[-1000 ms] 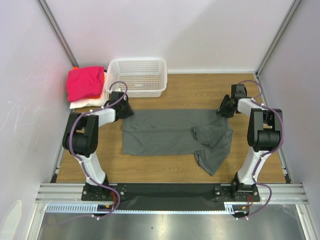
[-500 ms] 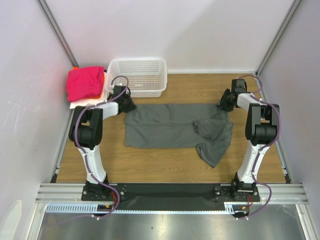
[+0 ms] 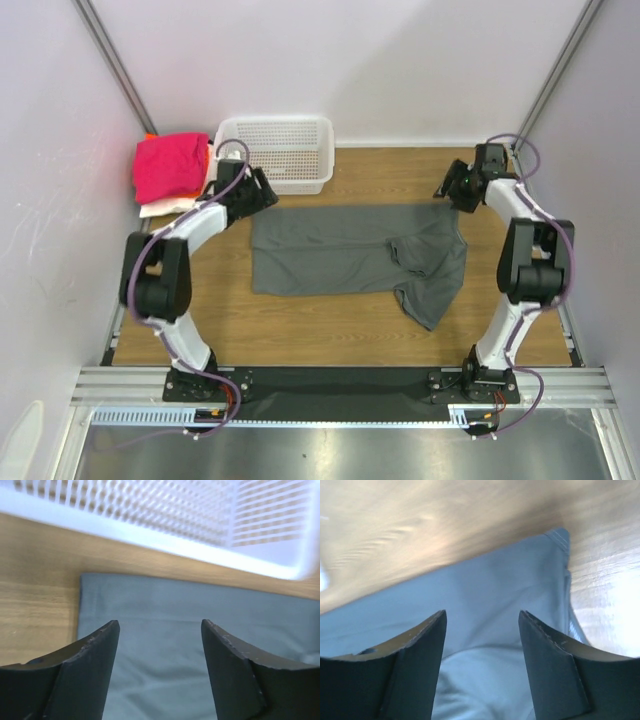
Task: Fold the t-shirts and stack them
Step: Fold the tshirt
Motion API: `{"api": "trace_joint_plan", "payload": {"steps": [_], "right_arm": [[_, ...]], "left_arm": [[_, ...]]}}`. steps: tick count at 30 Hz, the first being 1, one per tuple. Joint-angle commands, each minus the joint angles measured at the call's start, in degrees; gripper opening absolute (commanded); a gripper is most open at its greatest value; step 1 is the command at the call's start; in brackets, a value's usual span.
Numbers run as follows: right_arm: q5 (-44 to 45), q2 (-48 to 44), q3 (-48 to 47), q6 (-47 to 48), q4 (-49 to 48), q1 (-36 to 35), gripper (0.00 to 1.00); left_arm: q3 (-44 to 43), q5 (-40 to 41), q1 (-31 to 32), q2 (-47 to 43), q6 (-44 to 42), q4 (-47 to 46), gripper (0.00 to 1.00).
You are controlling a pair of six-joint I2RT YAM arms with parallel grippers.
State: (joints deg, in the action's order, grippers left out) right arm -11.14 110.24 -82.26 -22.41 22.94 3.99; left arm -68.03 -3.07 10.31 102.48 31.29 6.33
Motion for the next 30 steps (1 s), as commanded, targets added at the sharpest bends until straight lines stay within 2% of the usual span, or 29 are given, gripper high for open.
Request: {"api": "trace_joint_plan", "payload": {"steps": [1,5,12,15,21,24,25,27,30], "right_arm": [[-2.3,-12.7,1.0,-0.8,1.6,-0.2,0.68],[-1.3,-23.0,9.6,-3.0,2.3,-0.5,0.80],[0.5,-41.7,29.5,-10.8,5.0,-0.4,0.84],[-0.1,-48.3,36.6,-12.1,7.5,-0.3,0.84],[-2.0,-54.2,44.5,-12.2,11.2,-0.8,0.81],[-0.5,-55.0,47.0,-12.7,14.2,-1.6,0.77],[-0.4,-55.3,47.5,-13.0,14.5,-1.8,0.72],[-1.4,-56.8,49.4,-13.8,14.2,-2.1,0.67],[-4.2,-59.1,50.7,-14.1,13.5,-3.7,0.64]], "left_arm": [[2.3,1.9,1.8,-11.5,-2.1,2.9,0.73],[10.4,6.0,2.8,-25.5,2.4,6.8,0.76],[31.3,9.0,3.7,-45.7,15.3,14.1,0.74],[37.3,6.4,4.1,-49.9,18.3,12.1,0.71],[37.7,5.3,7.4,-49.0,17.2,8.5,0.65],[32.8,5.6,14.6,-46.1,13.8,6.7,0.65],[31.3,5.8,19.0,-44.8,12.4,6.2,0.65],[28.0,7.3,23.9,-40.9,11.5,3.4,0.65],[25.0,8.8,35.4,-34.5,8.3,-2.7,0.65]]}}
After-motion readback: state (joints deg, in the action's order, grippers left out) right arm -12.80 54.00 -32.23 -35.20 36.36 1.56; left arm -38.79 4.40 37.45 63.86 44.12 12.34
